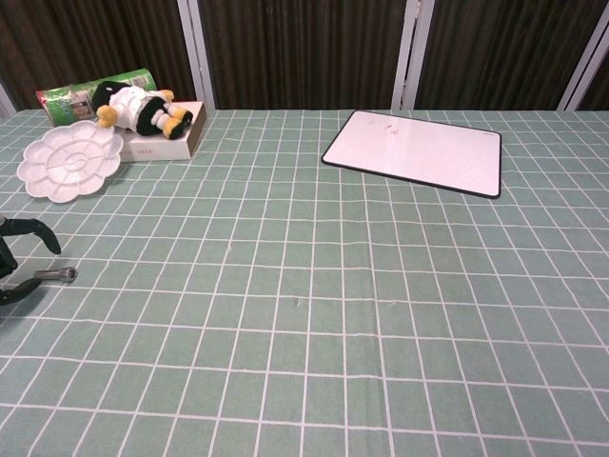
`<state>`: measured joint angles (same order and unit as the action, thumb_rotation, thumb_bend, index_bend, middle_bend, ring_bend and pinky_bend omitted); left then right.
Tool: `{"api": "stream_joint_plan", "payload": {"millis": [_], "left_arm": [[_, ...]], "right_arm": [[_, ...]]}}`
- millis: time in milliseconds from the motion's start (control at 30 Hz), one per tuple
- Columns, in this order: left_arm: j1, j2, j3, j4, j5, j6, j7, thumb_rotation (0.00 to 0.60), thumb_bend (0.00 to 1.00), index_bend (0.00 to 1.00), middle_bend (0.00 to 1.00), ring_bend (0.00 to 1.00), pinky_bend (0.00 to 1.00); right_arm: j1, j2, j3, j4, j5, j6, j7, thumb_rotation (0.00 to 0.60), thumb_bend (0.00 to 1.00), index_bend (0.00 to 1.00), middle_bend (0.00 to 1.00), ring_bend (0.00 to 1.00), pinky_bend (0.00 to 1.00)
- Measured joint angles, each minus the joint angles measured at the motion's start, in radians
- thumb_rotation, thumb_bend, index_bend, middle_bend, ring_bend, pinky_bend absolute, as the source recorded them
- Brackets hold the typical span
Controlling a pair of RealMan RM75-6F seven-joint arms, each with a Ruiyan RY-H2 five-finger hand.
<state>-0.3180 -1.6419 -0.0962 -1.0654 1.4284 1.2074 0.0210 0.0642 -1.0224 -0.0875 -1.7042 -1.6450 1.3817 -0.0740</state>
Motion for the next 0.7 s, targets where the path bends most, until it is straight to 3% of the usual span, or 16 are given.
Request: {"api": "stream_joint_plan", "payload": {"millis": [700], "left_arm": [[0.003, -0.073, 0.003, 0.124, -0.020, 0.018, -0.063, 0.600, 0.39, 0.44, 1.00, 1.00, 1.00]], "right_arm": [[0.003, -0.002, -0.003, -0.002, 0.002, -0.009, -0.007, 0.600, 0.17, 0.00, 0.00, 0.00, 0.00]]}}
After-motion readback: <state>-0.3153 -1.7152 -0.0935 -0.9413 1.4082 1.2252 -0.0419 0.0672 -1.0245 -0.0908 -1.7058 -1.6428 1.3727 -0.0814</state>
